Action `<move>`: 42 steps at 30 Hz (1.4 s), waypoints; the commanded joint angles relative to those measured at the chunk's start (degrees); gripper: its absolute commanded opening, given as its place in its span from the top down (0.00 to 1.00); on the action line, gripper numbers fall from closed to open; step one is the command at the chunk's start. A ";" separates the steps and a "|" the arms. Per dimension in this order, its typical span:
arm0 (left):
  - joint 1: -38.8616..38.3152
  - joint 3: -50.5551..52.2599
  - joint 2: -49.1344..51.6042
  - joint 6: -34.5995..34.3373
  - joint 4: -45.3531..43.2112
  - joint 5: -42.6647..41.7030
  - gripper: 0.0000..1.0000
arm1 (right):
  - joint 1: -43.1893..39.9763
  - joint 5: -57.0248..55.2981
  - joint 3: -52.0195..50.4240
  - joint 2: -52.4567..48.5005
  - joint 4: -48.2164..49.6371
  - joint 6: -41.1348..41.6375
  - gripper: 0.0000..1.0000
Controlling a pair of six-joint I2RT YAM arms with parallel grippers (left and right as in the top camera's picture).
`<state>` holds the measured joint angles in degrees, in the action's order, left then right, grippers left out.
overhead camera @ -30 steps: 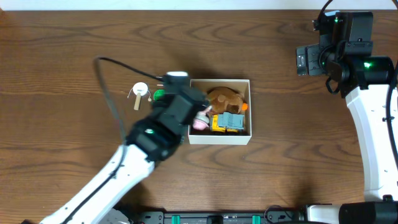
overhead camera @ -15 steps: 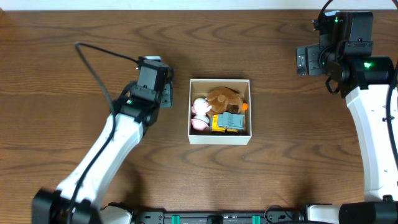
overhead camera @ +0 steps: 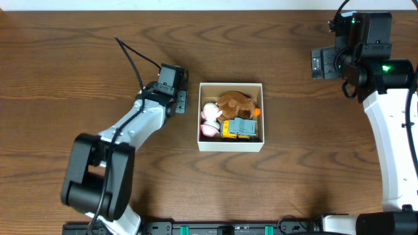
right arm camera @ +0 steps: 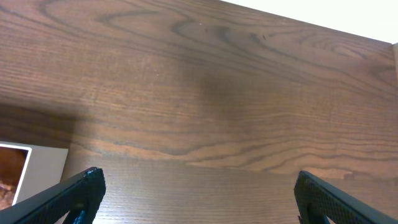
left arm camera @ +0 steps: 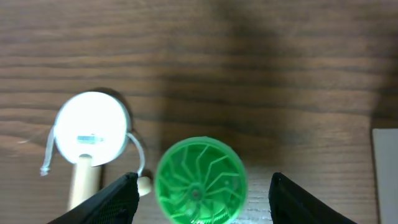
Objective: Pack container
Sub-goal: 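Move the left gripper back over the green round toy, then grasp the green round toy and place it in the box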
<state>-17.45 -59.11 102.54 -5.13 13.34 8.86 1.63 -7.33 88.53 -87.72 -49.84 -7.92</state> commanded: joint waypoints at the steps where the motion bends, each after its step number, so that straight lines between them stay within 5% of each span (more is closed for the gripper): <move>1: 0.44 -1.07 1.25 1.49 -0.52 -1.16 0.32 | -0.17 -0.15 0.28 0.37 0.09 0.61 0.01; 18: 1.16 -1.07 6.60 1.49 -3.61 -2.08 0.33 | -0.17 -0.15 0.28 0.37 0.09 0.61 0.01; 24: 1.16 -1.07 6.23 1.49 -3.15 -2.05 0.61 | -0.17 -0.15 0.28 0.37 0.09 0.61 0.01; 28: 1.16 -1.09 5.46 1.51 -2.93 -2.03 0.61 | -0.17 -0.15 0.28 0.37 0.09 0.61 0.01; 42: -0.81 -1.09 -15.87 0.72 5.07 -2.32 0.63 | -0.17 -0.15 0.28 0.37 0.09 0.61 0.01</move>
<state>-17.02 -59.37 91.35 -4.08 16.45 6.76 1.63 -7.33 88.53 -87.72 -49.84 -7.92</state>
